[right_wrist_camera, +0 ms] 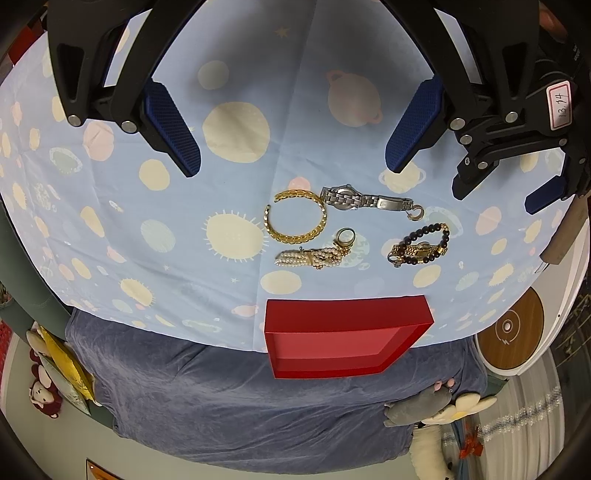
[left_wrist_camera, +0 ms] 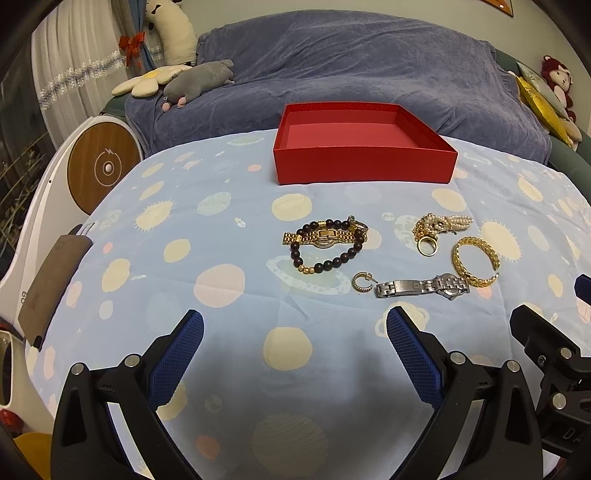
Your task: Organize jewelry
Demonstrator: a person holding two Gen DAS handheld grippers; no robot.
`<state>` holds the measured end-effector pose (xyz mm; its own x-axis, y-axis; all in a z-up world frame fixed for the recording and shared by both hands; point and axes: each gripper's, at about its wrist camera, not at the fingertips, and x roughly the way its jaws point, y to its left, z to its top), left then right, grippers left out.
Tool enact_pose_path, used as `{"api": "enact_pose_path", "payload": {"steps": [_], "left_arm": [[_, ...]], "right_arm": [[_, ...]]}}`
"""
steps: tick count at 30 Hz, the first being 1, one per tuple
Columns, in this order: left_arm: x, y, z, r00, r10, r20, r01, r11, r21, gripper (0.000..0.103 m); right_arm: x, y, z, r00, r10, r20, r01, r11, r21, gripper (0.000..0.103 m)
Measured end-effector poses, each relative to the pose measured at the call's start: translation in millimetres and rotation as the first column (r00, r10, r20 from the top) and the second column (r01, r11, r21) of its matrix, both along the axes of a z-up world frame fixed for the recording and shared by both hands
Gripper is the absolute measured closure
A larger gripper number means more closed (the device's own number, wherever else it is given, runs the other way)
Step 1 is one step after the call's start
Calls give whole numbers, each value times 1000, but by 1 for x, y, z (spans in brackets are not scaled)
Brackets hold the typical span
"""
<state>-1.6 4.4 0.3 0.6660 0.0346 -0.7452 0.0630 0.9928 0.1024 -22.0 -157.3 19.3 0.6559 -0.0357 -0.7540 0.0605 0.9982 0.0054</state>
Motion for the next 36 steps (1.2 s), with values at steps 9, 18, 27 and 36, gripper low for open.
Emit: {"api": "enact_pose_path", "payload": {"steps": [9,18,27,36], "left_arm": [[0,0,-1,1000,0,-2,0,1000,-4,6],[2,-2,-4,1000,-13,-6,13,1000,2,6],[2,-2,-4,1000,-16,-6,16,1000,4,6],[2,-2,-4,1000,-16,-7,16,1000,4,6]], "right_arm": [[1,1,0,1000,-1,0,1,1000,0,5],[1,1,-1,1000,-4,0,4,1000,3,5],[1,0,-1,1000,-4,-1,4,1000,5,5],[2,0,-1,1000,-3,-1,3,1000,4,5]]}}
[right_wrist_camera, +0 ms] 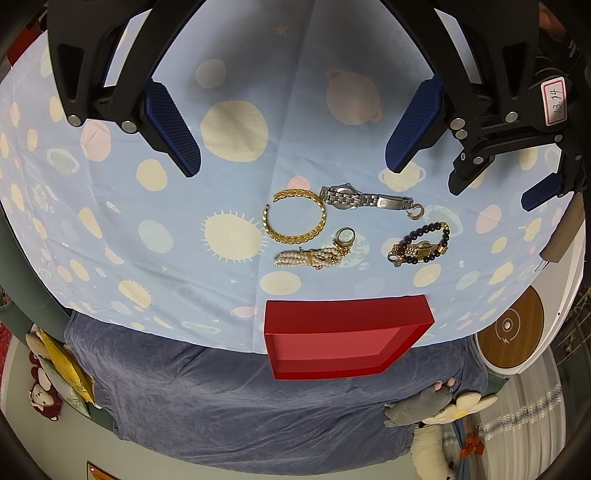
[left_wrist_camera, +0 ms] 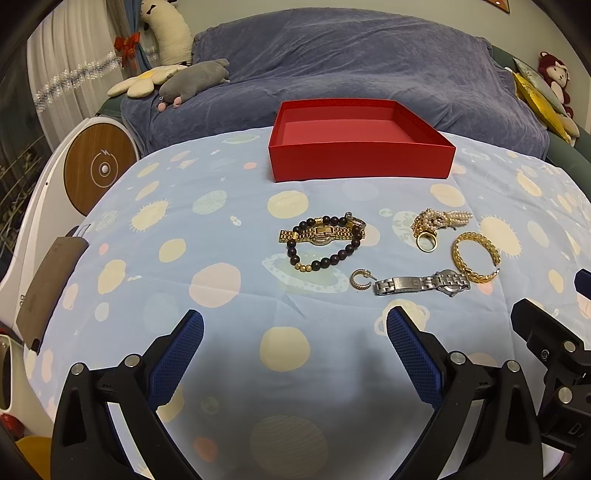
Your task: Organize jewelry
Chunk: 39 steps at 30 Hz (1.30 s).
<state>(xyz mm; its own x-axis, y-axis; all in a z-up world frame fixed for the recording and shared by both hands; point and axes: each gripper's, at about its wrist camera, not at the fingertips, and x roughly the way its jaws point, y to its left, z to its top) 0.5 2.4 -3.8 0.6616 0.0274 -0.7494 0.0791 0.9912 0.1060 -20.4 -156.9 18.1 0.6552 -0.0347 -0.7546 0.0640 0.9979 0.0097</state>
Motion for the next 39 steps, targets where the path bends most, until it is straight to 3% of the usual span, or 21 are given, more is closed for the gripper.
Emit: {"api": "enact_pose_path", "payload": {"steps": [13,24,35,39], "left_arm": [[8,9,0,1000,6,-16,-6,999,-35,6],[27,36,-4,998,48,-46,-50,997,-53,6],[42,53,-12,995,50,-82,-57,995,-86,6],[43,53,-13,995,45,-85,-53,994,-96,6]], "right_arm": [[9,-8,-6,1000,-9,-7,9,1000,21,5],[57,-15,-24,999,-15,-40,17,999,46,6],[82,-5,-43,995,29,-96,-26,999,29,21],[83,-10,-49,994,26,-109,-19,998,63,27]]}}
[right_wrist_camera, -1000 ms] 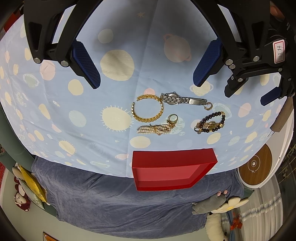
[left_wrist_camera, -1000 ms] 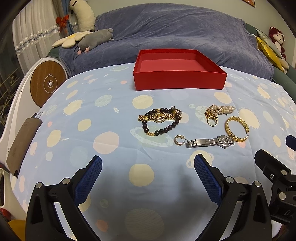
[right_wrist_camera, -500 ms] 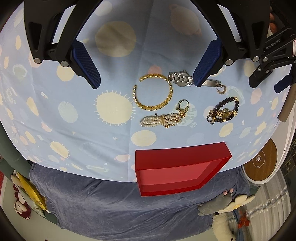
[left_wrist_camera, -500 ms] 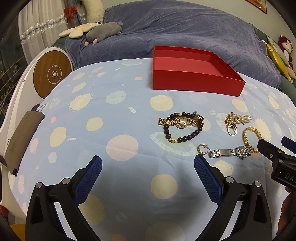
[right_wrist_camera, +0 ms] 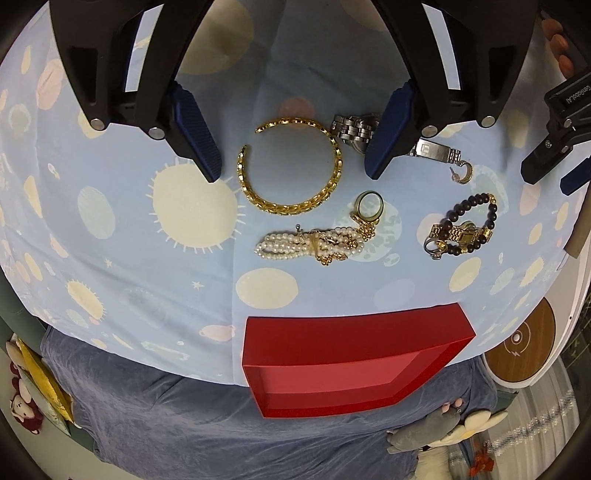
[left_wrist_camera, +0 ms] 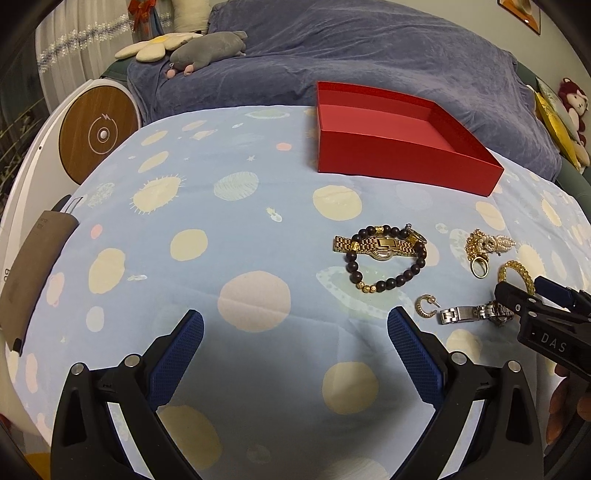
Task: Organize jewelry
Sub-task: 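Lower the right gripper onto the gold cuff bracelet and close, then grasp the black bead bracelet with the left gripper while the right holds the gold bracelet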
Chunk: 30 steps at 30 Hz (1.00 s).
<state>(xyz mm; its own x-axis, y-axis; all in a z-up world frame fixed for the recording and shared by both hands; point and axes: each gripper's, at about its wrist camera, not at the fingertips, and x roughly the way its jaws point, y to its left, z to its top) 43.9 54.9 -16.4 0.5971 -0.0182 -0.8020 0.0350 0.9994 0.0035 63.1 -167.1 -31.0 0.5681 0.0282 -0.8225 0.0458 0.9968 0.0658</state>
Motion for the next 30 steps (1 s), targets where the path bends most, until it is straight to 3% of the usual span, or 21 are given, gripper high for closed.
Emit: {"api": "enact_pose_path", "payload": {"steps": [7,13,30], "left_arm": [[1,-4,-1,1000,-13,-4,13,1000,-3,6],[2,-5,-2,1000,-14,-6,14,1000,-2,6],[25,-27,-10,998,-60,6,60,998,-26,6]], "right_arm": [[1,-1,-2,1000,-4,-3,4,1000,-5,34],[0,-6,-1,1000,-17,1,17,1000,-15,47],[-11,-20,13,999,-40,13,39,997,68,48]]}}
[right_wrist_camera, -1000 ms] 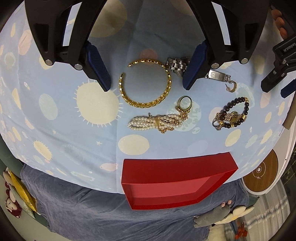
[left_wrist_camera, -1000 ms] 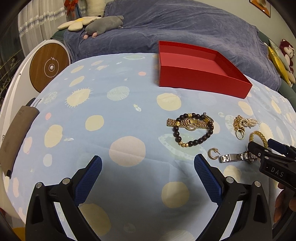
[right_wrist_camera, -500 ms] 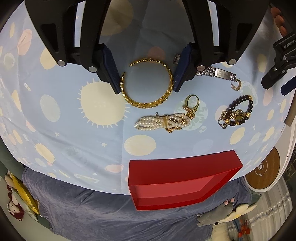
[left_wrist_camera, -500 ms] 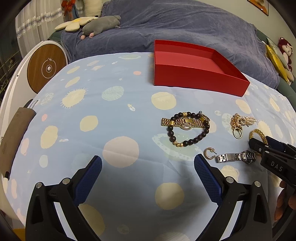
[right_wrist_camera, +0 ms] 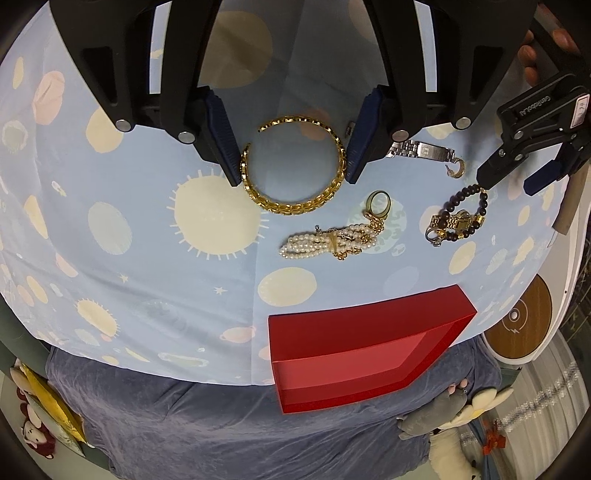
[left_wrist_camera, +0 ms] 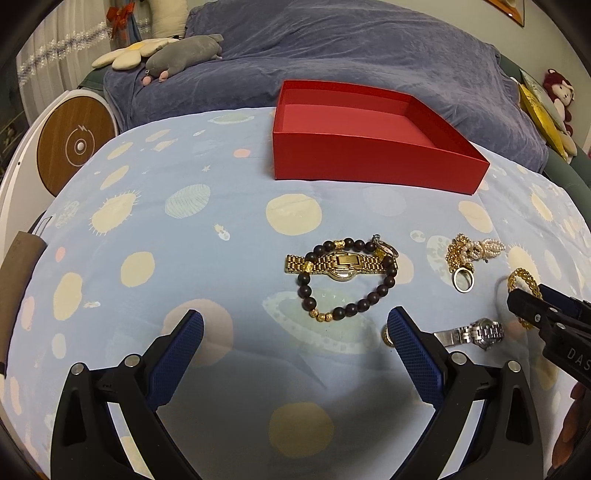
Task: Organize jewelry
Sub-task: 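Grasp the black bead bracelet with the left gripper while the right holds the gold bracelet, then carry both bracelets with both grippers over the red box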
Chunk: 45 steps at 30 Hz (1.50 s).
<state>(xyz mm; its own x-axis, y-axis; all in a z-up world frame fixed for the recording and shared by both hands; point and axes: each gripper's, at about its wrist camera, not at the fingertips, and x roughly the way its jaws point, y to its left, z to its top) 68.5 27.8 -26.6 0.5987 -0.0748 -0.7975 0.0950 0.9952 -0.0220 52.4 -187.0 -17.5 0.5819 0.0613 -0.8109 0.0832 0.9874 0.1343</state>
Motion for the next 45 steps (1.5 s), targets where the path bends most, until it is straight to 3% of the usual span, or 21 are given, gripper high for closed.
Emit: {"api": "enact_pose_path", "payload": {"steps": [5,7,8,12,16,19,21,23,29,36,45], "left_arm": [[10,9,4,999,41,17,-40,999,-20,6],[15,11,4,999,43,19,-43,999,-22,15],[17,11,2,999,36,9,-36,999,-28,25],[24,9,-9,999,33,-25,-34,999,-27,34],[24,3,-11,1000,18,2,-18,1000,12,42],[24,2,-10,1000,2,15,-2,1000,12,61],[23,1,-10,1000,-12,23,12,1000,7,83],[23,1,-9,999,-25,21,25,1000,-2,97],[21,2,-2,999,-38,11,38,998,-54,98],[10,4,33,996,-67,59,77,983,-169,98],[-2,-8,85,980,-151,133,175,964,-198,98]], "right_arm": [[-4,-1,5,1000,4,16,-4,1000,-5,48],[-5,-2,6,1000,5,17,-5,1000,-5,48],[-5,-1,6,1000,5,16,-5,1000,-4,48],[-5,-2,5,1000,7,13,-7,1000,3,48],[-5,-2,6,1000,8,16,-8,1000,9,48],[-5,-2,6,1000,9,14,-9,1000,11,48],[-5,-1,6,1000,10,13,-11,1000,9,48],[-5,1,6,1000,12,13,-12,1000,7,48],[-6,3,8,1000,18,20,-18,1000,9,48],[-12,8,20,998,44,55,-44,999,3,48],[-16,10,54,990,94,109,-99,995,35,48]]}}
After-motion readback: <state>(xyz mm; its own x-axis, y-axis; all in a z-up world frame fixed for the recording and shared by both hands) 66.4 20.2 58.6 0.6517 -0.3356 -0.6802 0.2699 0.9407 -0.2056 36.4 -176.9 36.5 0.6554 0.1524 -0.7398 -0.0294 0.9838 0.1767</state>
